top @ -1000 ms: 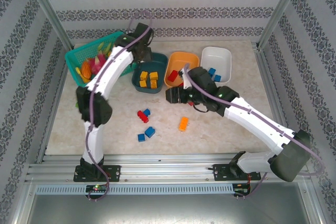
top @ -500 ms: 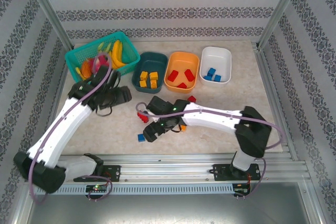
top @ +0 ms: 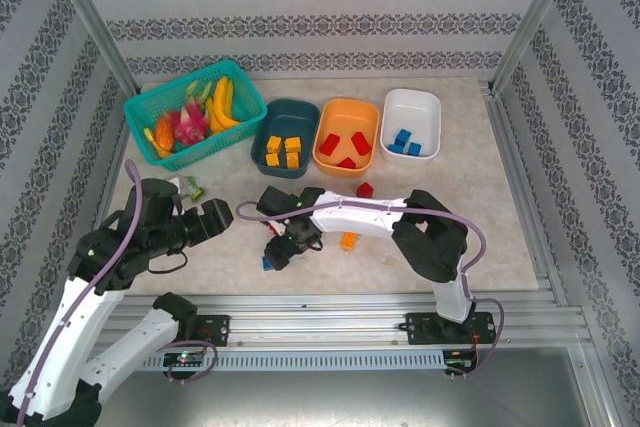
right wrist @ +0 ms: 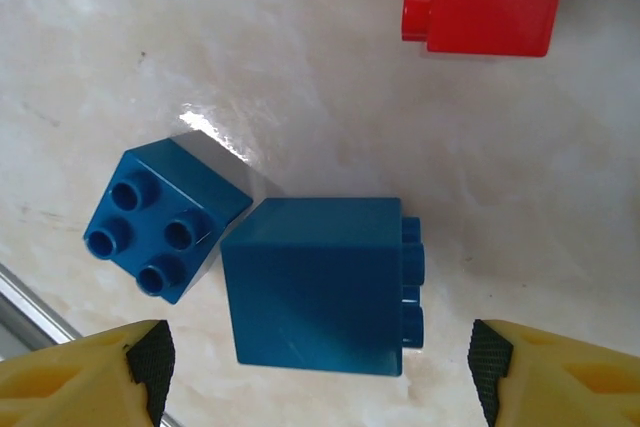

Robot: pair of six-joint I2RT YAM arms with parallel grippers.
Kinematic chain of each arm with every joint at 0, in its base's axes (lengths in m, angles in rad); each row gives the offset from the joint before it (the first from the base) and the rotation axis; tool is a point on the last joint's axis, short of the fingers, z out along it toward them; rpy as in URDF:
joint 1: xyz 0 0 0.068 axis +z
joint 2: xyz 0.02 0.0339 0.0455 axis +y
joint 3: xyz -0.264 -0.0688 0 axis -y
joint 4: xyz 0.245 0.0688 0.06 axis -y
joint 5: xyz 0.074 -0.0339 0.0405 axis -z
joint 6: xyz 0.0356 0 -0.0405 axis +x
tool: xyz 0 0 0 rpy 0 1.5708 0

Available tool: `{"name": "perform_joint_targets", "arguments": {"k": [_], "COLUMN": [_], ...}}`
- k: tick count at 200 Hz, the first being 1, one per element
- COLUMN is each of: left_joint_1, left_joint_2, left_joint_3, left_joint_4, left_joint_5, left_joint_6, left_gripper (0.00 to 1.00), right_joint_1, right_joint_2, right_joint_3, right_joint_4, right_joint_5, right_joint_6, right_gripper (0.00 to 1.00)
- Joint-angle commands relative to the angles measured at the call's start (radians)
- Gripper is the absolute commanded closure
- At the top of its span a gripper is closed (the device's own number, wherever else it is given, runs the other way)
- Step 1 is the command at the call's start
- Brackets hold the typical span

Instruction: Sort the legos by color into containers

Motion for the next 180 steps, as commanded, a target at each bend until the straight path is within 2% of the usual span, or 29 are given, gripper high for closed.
{"name": "perform_joint_targets", "arguments": {"k": [1,68,139,149,180], "left_joint_1": [-0.006,-0.006,-0.006,-0.006,-0.007], "left_joint_2": [0.005,0.020,0.042,0.042,0.044], "left_joint_3": [0.027,0.022,0.005,0.003,-0.005], "left_joint_4": [-0.030,0.009,0.053,0.054,0.069], "left_joint_5": [0.015,0.032,0.060,0.060,0.064], "left_joint_6": [-0.011,-0.017,-0.023,-0.025,-0.032], "left_gripper": [0.13,0.14,0.14,0.14,0.14], "right_joint_1": [0.011,-0.007,-0.021,-0.024,-0.032], "right_joint_2": [0.029,0.051,0.083,0.087,0.070], "right_joint_3": [0.034,0.039,0.069,0.073,0.071], "right_joint_4": [-0.033,-0.047,-0.049,-0.049,-0.043], "right_joint_5": [0.028,0.060,0.054,0.054,0.055], "right_joint_6": [-0.015,0.003,-0.002,0.002,0.006], "right_gripper": [0.21,0.38,0.38,0.41,0.57]}}
